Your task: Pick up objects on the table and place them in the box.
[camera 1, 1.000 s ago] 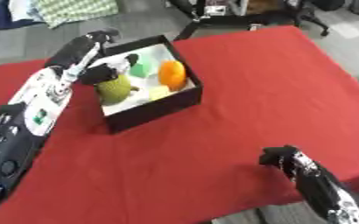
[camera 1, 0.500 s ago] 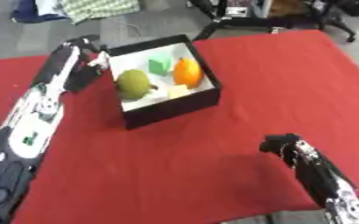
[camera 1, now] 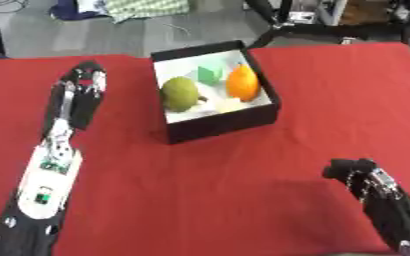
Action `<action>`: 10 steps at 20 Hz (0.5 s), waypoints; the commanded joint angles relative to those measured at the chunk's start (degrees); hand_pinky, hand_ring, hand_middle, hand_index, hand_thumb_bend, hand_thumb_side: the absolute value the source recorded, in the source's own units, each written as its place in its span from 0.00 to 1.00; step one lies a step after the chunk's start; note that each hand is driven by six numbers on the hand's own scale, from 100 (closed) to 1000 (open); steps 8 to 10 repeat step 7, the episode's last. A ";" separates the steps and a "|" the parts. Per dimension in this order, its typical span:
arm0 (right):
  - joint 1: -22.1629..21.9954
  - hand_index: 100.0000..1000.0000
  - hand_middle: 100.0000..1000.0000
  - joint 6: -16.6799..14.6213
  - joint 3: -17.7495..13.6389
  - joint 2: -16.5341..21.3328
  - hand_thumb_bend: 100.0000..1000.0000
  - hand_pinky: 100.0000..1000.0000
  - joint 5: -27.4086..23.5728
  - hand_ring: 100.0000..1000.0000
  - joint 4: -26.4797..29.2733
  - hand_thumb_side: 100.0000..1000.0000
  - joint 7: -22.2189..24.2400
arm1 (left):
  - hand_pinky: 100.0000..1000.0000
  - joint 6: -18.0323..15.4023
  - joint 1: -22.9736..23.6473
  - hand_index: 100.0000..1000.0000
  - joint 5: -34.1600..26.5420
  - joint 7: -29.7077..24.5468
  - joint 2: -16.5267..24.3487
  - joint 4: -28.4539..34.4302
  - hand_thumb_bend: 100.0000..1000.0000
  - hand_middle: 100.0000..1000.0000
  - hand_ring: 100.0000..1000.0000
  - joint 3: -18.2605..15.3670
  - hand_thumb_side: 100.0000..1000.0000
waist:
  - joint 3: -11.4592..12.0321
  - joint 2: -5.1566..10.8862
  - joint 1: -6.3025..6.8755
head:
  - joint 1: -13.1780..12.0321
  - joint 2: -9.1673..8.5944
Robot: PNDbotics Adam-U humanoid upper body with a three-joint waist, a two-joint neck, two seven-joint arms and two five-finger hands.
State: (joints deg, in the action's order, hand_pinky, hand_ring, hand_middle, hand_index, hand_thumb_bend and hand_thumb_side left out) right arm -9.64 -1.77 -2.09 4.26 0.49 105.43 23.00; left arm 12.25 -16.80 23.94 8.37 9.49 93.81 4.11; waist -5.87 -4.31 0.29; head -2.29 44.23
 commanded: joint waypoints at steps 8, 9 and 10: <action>-1.80 0.77 0.67 0.22 0.25 0.76 0.00 1.00 1.66 0.78 1.08 1.00 0.32 | 0.74 -2.13 9.83 0.88 -8.26 3.04 1.53 10.28 0.00 0.63 0.54 6.59 0.94 | -7.45 1.95 0.15 | -1.09 -0.11; -1.80 0.77 0.67 0.22 0.25 0.76 0.00 1.00 1.66 0.78 1.08 1.00 0.32 | 0.74 -2.13 9.83 0.88 -8.26 3.04 1.53 10.28 0.00 0.63 0.54 6.59 0.94 | -7.45 1.95 0.15 | -1.09 -0.11; -1.80 0.77 0.67 0.22 0.25 0.76 0.00 1.00 1.66 0.78 1.08 1.00 0.32 | 0.74 -2.13 9.83 0.88 -8.26 3.04 1.53 10.28 0.00 0.63 0.54 6.59 0.94 | -7.45 1.95 0.15 | -1.09 -0.11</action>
